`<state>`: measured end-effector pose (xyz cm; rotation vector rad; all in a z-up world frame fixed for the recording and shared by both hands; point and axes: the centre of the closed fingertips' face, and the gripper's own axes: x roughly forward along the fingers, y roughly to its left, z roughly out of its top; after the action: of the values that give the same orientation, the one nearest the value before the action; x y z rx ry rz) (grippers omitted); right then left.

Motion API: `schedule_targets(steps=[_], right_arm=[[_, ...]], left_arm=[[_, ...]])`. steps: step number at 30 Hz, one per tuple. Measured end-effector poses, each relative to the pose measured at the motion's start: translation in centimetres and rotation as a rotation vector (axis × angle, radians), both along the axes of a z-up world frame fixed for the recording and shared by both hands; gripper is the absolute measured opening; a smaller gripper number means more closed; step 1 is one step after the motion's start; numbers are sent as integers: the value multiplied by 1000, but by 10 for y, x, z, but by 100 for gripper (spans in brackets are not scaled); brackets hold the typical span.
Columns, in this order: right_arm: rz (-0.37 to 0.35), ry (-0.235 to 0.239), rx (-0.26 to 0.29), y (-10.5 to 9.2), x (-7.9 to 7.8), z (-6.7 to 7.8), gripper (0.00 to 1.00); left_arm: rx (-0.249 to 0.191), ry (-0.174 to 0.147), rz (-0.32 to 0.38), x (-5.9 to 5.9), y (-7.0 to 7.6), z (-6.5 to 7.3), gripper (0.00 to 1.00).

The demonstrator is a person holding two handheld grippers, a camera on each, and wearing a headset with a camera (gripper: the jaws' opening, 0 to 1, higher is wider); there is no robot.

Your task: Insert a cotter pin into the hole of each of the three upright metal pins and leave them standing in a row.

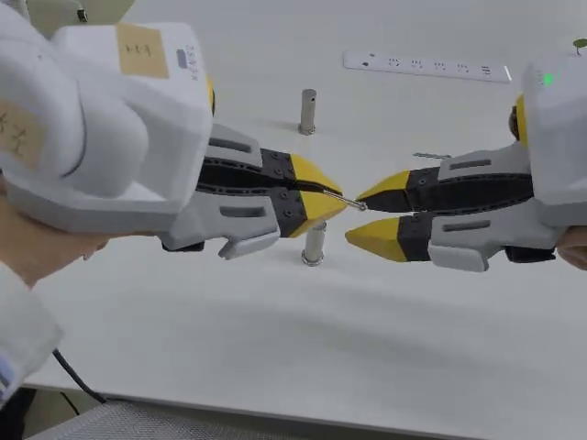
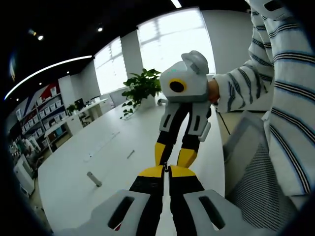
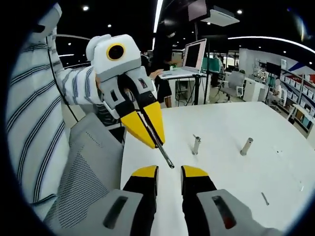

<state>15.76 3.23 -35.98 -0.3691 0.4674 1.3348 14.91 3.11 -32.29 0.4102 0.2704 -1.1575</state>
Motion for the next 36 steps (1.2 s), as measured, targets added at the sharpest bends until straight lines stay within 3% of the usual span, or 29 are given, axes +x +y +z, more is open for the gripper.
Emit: schedule_targets(steps=[7,13,17,24,27,36], right_arm=[[21,10,13,4,-7,2,5],[36,16,10,4,-14,4,0],[50,8,-2,2,-15,3,0],[88,8,-10,1,-26,5,0],[99,-30,-18,-1,-26,6,0],[104,-50,-44,-5,-25,6,0]], left_arm=[[8,-1,-34,-3,-2,-3,0],[14,13,-47,5,14,-9,0],[23,23,-55,6,17,-13,0],[55,41,-104,-9,1,-14,0],[64,44,-108,-11,-6,-15,0],[65,48,-105,-12,-14,-15,1]])
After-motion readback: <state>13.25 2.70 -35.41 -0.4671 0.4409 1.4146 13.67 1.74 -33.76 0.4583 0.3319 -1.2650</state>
